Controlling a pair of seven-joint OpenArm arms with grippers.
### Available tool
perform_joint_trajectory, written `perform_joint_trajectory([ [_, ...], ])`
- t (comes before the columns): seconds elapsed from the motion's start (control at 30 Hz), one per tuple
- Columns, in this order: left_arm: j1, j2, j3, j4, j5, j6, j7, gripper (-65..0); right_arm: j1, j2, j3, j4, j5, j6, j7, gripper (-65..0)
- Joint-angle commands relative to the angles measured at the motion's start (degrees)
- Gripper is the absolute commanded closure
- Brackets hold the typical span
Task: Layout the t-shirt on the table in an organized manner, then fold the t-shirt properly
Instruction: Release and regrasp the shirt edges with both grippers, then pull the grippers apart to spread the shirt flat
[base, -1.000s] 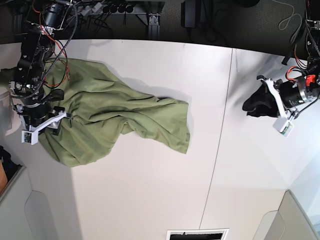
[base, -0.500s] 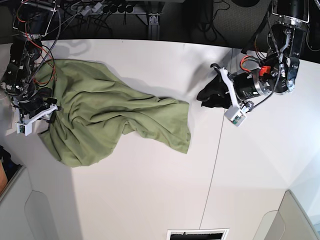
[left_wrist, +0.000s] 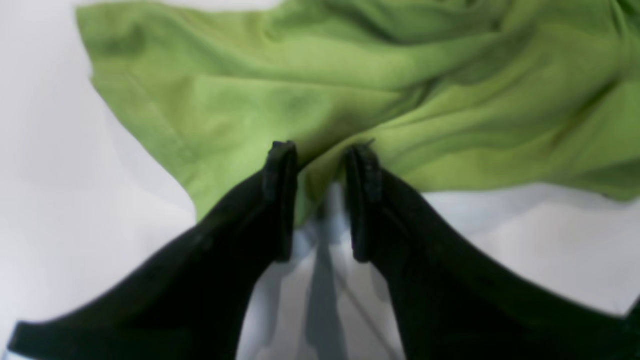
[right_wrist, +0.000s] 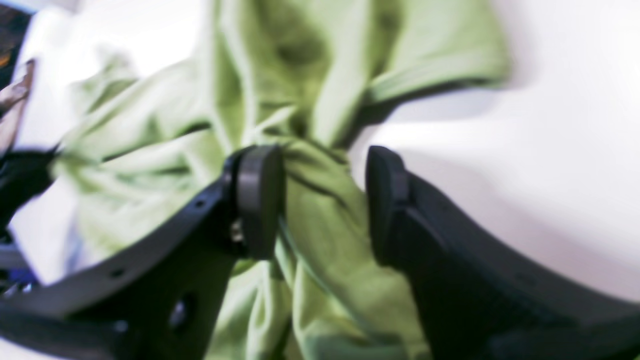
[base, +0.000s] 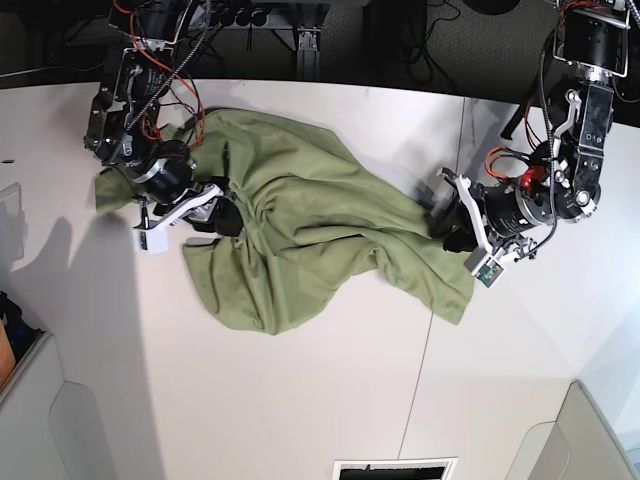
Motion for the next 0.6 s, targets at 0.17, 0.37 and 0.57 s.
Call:
perform_joint_trajectory([
  [0.17,-4.1,-5.7,-0.4,0.2,-9.5,-1.6,0.8,-20.3,1.2,-2.4,0.0,6.5,1.7,1.0,2.9,-28.2],
  [0.37,-4.1,-6.2,-0.4,0.7,-23.0,-8.8,4.8,-20.3,1.8,-0.9,0.0,9.7,-5.6,-2.7,4.6,-28.2],
  [0.57,-3.4,-1.1,-0.3,0.7,-24.4,-8.8,7.1,-20.2,3.4,2.2,0.0,6.1,-10.0,-5.7,9.2,-28.2],
])
